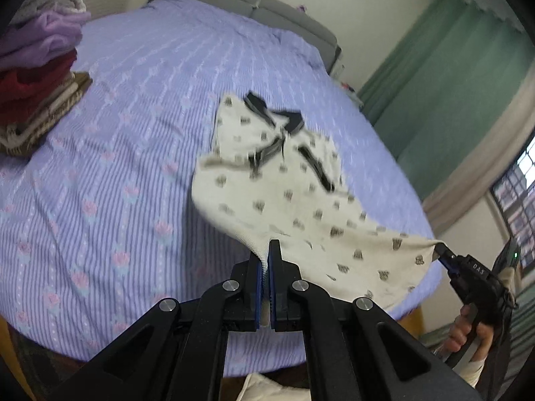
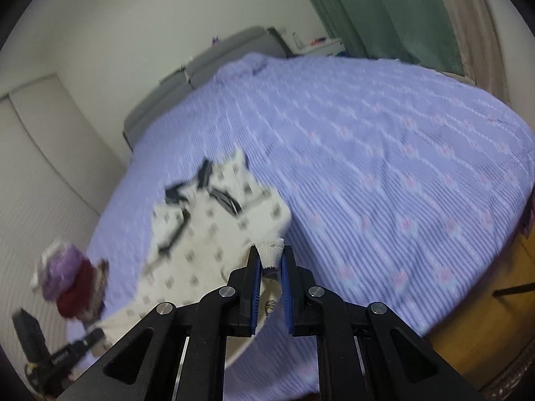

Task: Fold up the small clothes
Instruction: 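Lift the hem with both grippers and fold it toward the collar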

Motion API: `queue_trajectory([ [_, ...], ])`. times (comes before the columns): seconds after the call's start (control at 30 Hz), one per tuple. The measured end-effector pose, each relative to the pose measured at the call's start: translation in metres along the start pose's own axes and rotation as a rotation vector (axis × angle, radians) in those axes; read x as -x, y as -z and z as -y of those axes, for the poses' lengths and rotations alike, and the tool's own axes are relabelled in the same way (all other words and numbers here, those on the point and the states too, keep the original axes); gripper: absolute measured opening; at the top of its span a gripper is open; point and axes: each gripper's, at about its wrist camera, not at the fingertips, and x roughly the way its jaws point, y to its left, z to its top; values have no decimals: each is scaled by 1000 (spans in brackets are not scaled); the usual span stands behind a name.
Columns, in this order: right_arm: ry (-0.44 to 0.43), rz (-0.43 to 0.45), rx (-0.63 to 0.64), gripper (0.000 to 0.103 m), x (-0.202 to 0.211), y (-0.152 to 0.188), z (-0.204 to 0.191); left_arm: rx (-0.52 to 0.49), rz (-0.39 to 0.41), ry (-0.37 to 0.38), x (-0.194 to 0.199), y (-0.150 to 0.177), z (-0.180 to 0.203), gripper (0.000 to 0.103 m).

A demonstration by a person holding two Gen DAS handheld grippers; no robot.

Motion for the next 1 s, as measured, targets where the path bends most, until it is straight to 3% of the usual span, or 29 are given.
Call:
queue_trajectory([
  [0.13,-15,92,-58,13,-3,-32,-18,54,54,-25,-8,-39,-2,5],
  [0.2,1,131,-83,13,-9,-48,-27,87,66,-76,-22,-61,-2,5],
  [0.37,19,163,-109,13,-46,-89,-47,148,64,-89,-54,-117,-12,5],
  [0.63,79,80,-81,12,-137,-140,-69,211,-8,-146,-125,-183,-34,5],
  [1.0,141,-65,-42,12,-249,-169,-81,267,-141,-231,-218,-236,-72,6],
])
